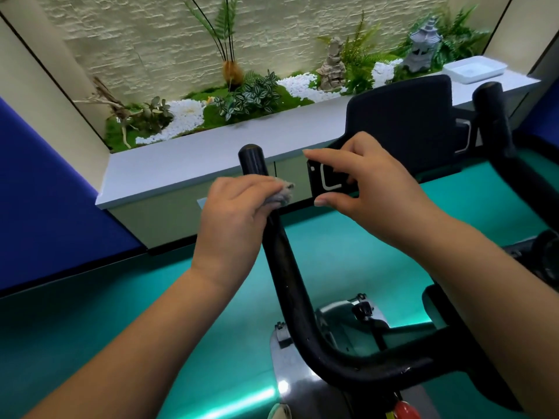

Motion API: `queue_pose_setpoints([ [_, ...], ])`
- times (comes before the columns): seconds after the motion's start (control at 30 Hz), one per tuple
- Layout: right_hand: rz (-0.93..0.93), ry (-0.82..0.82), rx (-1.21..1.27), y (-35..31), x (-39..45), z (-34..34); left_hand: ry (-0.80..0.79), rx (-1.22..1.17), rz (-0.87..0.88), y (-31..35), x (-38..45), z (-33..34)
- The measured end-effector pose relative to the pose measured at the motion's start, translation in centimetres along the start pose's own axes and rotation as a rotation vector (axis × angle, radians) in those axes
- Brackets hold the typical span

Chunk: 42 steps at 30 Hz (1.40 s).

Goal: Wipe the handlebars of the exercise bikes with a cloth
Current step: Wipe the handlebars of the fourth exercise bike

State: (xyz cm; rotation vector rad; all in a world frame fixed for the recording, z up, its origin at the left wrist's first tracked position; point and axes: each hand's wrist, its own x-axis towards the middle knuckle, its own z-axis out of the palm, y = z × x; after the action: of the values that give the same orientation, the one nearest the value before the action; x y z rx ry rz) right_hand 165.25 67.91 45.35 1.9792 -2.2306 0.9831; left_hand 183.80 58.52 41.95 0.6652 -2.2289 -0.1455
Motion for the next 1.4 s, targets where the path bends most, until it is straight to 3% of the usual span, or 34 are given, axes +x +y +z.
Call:
queue_pose_setpoints([
  [0.1, -0.001, 0.022, -0.014, -0.2, -0.1, 0.3, 0.123, -0.1, -0.117, 1.0, -3.0, 0.7],
  [0.27, 0.002, 0.06, -0.01, -0.6, 0.1, 0.7, 0.36, -0.515, -0.744, 1.6, -3.8, 1.5],
  [0.33, 0.003, 0.061, -0.02, -0.6, 0.2, 0.8, 0.4, -0.7, -0.917, 1.5, -2.1, 1.9],
  [0.4, 0.011, 0.066, -0.012, -0.6, 0.2, 0.9, 0.41, -0.83, -0.976, 1.6, -1.6, 2.4],
  [0.67, 0.03, 0.079, 0.034, -0.7, 0.2, 1.1, 0.418, -0.962, -1.134, 1.0, -1.9, 3.2],
  [0.77, 0.031, 0.089, 0.043, -0.6, 0.1, 1.2, 0.39, -1.138, -1.183, -0.1, -0.5, 3.6],
  [0.87, 0.034, 0.093, 0.056, -0.4, 0.2, 1.3, 0.332, -1.163, -1.19, 0.4, -2.1, 3.7],
  [0.97, 0.032, 0.088, 0.063, -0.4, 0.2, 1.4, 0.364, -0.954, -1.013, 0.9, -3.3, 2.7],
  [1.03, 0.039, 0.082, 0.068, -0.5, 0.2, 1.3, 0.345, -0.61, -0.596, 0.7, -2.2, 1.3],
  [1.1, 0.044, 0.077, 0.071, -0.5, 0.2, 1.1, 0.149, -0.251, -0.11, 0.2, -0.3, 0.5],
  [1.13, 0.04, 0.074, 0.071, -0.5, 0.3, 1.0, 0.023, -0.078, 0.043, -0.1, 0.9, 0.4],
  [1.23, 0.037, 0.049, 0.07, -0.4, 0.3, 0.9, -0.336, 0.265, 0.19, 0.0, 3.9, -0.7],
  [1.4, 0.017, 0.017, 0.074, 0.1, 0.3, 0.6, -0.723, 0.443, 0.386, 1.4, 4.8, -1.4],
])
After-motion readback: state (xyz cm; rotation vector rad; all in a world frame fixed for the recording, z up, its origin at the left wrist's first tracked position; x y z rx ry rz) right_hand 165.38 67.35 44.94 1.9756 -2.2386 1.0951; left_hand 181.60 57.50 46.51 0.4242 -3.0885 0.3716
